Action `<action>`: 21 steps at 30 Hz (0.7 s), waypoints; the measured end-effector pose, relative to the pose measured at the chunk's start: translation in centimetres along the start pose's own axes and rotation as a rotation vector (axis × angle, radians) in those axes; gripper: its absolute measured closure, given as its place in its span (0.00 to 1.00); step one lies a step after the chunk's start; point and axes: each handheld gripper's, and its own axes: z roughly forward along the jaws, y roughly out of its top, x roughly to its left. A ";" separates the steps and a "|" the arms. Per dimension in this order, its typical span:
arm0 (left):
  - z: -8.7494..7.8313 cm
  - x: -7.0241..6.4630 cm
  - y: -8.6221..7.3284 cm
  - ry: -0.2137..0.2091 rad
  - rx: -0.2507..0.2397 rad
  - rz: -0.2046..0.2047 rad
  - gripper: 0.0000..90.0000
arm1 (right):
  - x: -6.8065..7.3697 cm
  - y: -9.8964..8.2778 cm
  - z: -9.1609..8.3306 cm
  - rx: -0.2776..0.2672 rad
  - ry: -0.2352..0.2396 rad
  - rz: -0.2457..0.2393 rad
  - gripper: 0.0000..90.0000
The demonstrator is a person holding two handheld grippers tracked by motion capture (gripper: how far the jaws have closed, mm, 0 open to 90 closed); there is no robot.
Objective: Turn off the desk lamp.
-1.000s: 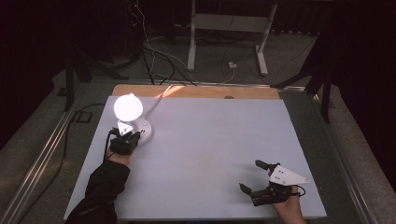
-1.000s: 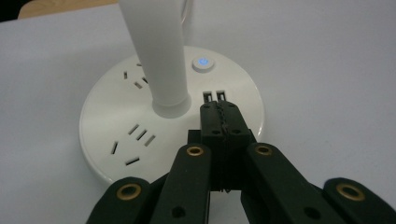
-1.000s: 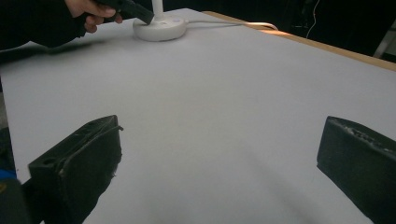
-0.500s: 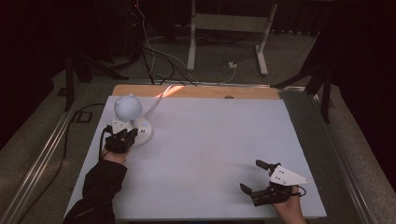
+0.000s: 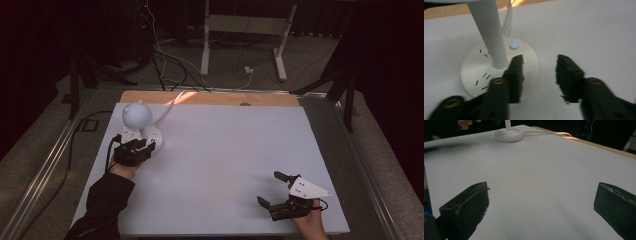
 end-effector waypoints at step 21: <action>-1.9 -0.7 -1.0 -0.161 0.004 -0.002 0.02 | 0.0 0.0 0.0 -0.001 -0.003 0.001 0.00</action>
